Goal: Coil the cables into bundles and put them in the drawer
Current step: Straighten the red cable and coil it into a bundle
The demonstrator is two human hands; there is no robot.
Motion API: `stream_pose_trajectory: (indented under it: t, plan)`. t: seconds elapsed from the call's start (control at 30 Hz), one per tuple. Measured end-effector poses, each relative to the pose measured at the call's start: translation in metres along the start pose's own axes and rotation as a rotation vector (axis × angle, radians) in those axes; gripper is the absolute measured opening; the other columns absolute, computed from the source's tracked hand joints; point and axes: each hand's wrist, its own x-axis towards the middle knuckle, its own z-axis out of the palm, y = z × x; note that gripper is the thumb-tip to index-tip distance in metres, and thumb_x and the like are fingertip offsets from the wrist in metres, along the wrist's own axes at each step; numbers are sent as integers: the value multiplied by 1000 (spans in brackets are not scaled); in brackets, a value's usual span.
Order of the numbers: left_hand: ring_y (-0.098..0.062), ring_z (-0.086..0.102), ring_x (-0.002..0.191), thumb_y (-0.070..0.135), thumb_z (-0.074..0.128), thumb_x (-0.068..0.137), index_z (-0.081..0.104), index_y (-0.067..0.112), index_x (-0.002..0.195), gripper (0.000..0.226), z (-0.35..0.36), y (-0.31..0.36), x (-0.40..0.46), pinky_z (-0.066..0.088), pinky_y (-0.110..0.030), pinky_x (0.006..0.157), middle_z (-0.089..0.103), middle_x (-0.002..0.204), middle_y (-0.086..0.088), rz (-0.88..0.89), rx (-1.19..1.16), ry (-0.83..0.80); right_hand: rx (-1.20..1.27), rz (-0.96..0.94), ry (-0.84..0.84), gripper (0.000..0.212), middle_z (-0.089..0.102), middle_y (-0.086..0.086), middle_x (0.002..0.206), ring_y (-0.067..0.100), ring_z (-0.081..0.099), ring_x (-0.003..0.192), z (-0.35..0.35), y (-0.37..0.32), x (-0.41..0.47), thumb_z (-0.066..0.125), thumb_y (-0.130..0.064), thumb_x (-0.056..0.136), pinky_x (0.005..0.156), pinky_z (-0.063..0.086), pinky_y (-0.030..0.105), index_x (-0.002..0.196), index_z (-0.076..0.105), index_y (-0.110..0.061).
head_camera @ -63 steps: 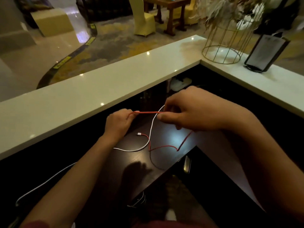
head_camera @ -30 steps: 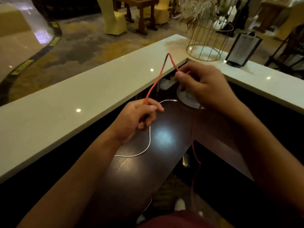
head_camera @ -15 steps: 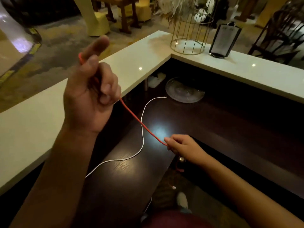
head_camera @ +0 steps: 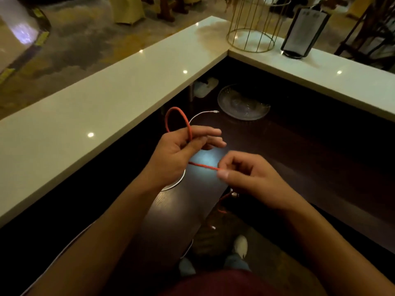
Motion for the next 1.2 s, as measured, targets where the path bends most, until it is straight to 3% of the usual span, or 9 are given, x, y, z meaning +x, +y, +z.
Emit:
stream_pose_trajectory:
  t: [0.1,0.2,0.33,0.47,0.63,0.8,0.87,1.0,1.2]
  plan:
    - [-26,76,87,21,47,102,63,14,124,28,6,0,-4,59,-35,80,77,97,-13,-51,24,-71,72,-19,132,7,44,21,68,21,40,59,-13,-6,-2,71,-24,88,53,31,27,83,71,-19]
    - [-20,62,55,28,43,104,63,16,122,29,13,0,-7,48,-27,56,72,75,-7,-62,59,-154,37,-58,270,11,44,7,60,11,38,50,-27,-15,5,69,-26,92,48,27,25,82,72,-20]
    - [-10,55,56,30,54,101,67,16,111,21,17,-5,-4,44,-20,60,61,64,2,-69,264,-137,61,-126,295,13,40,13,59,16,33,48,-34,-31,7,68,-27,90,49,19,35,80,73,-21]
    - [-3,64,66,55,50,98,71,18,91,43,27,-20,-1,49,-24,65,65,72,21,49,561,-19,28,-316,11,19,59,-3,63,3,46,47,-25,-60,-7,61,-14,93,48,35,15,106,72,-6]
    - [-11,52,55,51,59,90,63,12,79,42,44,-21,3,43,-31,56,54,61,8,35,440,28,73,-330,73,26,58,-5,59,4,44,44,-34,-65,3,54,-13,97,48,34,18,118,68,-4]
    - [-5,36,48,58,70,82,60,20,69,42,37,-3,13,23,-26,54,44,56,7,-102,-200,58,180,-371,285,14,51,-9,47,5,34,35,-57,-66,2,64,-12,90,42,24,22,94,77,-16]
    - [-1,38,50,48,66,87,58,15,71,38,27,0,15,27,-18,53,45,56,8,-17,-20,99,192,-390,275,18,51,-7,46,6,32,35,-63,-66,-1,62,-16,88,42,23,22,91,79,-17]
    - [0,44,53,46,59,95,57,14,67,43,32,-2,9,36,-10,56,49,57,11,-38,252,-58,125,-373,234,18,54,-14,48,4,34,36,-60,-63,3,57,-14,94,45,16,32,99,74,-11]
    - [-8,31,45,49,57,97,52,23,57,48,46,16,-5,20,-32,48,43,50,10,-155,-462,-362,128,-324,465,19,47,-6,48,7,34,38,-64,-42,33,60,-17,98,42,25,23,86,74,-20]
